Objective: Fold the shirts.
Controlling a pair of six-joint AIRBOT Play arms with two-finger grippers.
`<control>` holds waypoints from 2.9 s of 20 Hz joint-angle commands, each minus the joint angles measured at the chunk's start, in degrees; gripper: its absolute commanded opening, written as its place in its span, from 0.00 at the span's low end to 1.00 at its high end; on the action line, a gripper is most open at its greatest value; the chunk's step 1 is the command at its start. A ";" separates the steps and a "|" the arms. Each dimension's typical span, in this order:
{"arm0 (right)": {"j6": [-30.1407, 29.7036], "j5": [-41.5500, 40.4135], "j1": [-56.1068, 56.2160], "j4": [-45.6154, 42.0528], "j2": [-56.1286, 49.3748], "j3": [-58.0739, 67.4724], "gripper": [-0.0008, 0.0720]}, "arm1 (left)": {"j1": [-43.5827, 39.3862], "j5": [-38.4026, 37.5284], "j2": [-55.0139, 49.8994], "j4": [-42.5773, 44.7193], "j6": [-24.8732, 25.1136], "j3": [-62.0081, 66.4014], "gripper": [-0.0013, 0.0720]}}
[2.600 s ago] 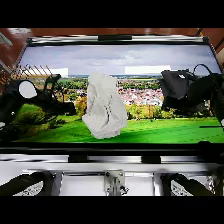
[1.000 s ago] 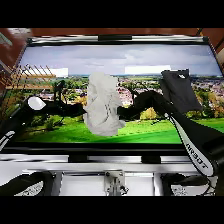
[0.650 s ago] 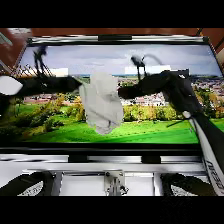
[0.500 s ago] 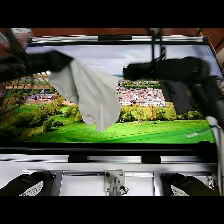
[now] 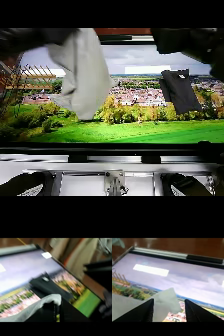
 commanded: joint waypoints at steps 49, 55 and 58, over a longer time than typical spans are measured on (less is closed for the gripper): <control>-6.60 -17.59 -19.10 12.41 -27.76 -40.72 0.29 | 11.58 -5.62 -4.13 2.03 -6.36 -38.91 0.07; -12.04 -19.67 -18.49 8.90 -15.04 -30.10 0.12 | 14.03 -5.70 -1.01 4.96 -1.79 -24.61 0.06; -18.84 -18.10 -18.49 7.21 -4.20 -17.14 0.12 | 16.11 -5.64 2.89 5.27 2.43 -8.13 0.06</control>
